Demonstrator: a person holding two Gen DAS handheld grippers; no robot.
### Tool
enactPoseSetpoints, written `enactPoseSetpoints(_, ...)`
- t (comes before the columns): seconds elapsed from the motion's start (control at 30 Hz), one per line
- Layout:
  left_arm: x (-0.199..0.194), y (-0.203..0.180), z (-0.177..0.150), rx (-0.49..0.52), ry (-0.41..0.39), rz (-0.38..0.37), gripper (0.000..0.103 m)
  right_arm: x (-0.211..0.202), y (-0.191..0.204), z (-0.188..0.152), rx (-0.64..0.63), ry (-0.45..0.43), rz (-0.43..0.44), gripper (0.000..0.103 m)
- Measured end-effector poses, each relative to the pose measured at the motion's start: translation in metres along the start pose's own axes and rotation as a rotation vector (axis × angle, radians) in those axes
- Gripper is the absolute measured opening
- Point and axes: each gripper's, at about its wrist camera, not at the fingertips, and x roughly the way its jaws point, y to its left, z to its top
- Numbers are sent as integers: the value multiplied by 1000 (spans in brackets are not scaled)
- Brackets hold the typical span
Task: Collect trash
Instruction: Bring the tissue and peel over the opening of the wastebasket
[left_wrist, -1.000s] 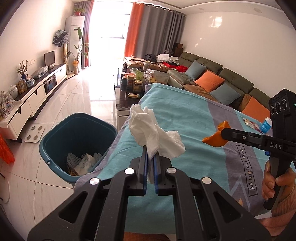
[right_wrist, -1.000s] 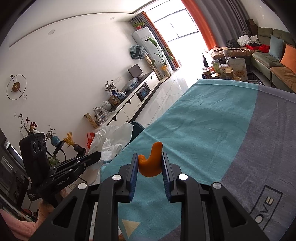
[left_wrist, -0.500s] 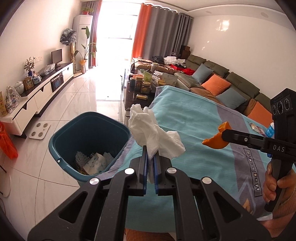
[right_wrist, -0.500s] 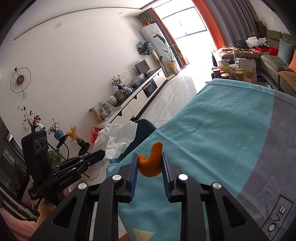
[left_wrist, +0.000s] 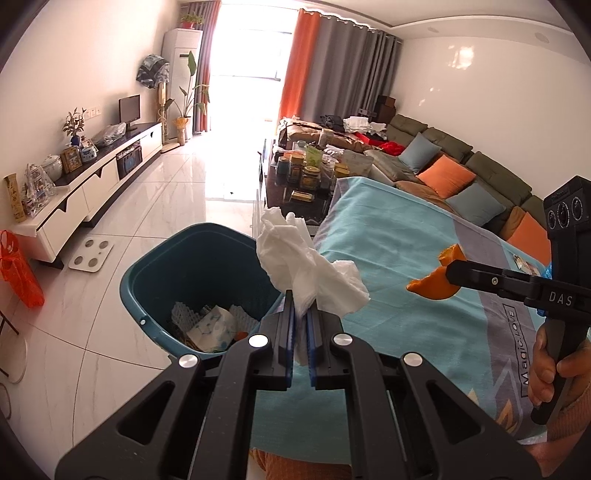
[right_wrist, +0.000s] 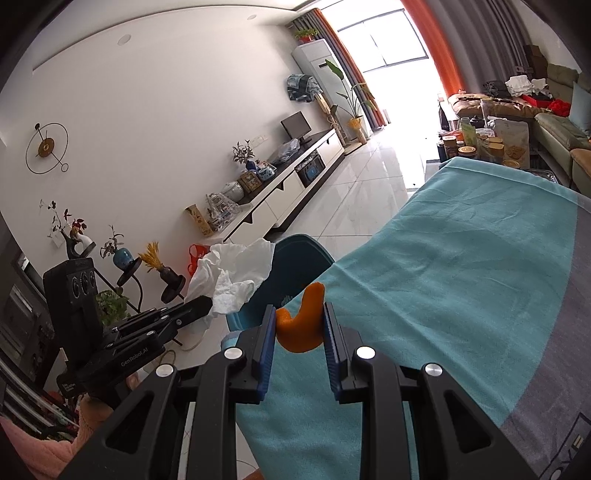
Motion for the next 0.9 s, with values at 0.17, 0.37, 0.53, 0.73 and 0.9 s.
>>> enactPoseSetpoints(0.17, 0, 9, 0, -14, -1, 13, 6, 9, 3, 4, -11, 9, 6, 23)
enactPoseSetpoints(0.37, -1, 18, 0, -30, 3, 30, 6, 18, 8, 8, -26, 22, 16, 23)
enactPoseSetpoints(0.53, -1, 23, 0, -41, 5, 42, 6, 25, 14, 13, -41, 30, 20, 23)
enactPoseSetpoints(0.73, 1, 28, 1, -52, 5, 55, 6, 36, 21, 18, -58, 43, 25, 23)
enactPoseSetpoints(0.9, 2, 32, 2, -58, 5, 61, 6, 42, 24, 22, -67, 53, 28, 23)
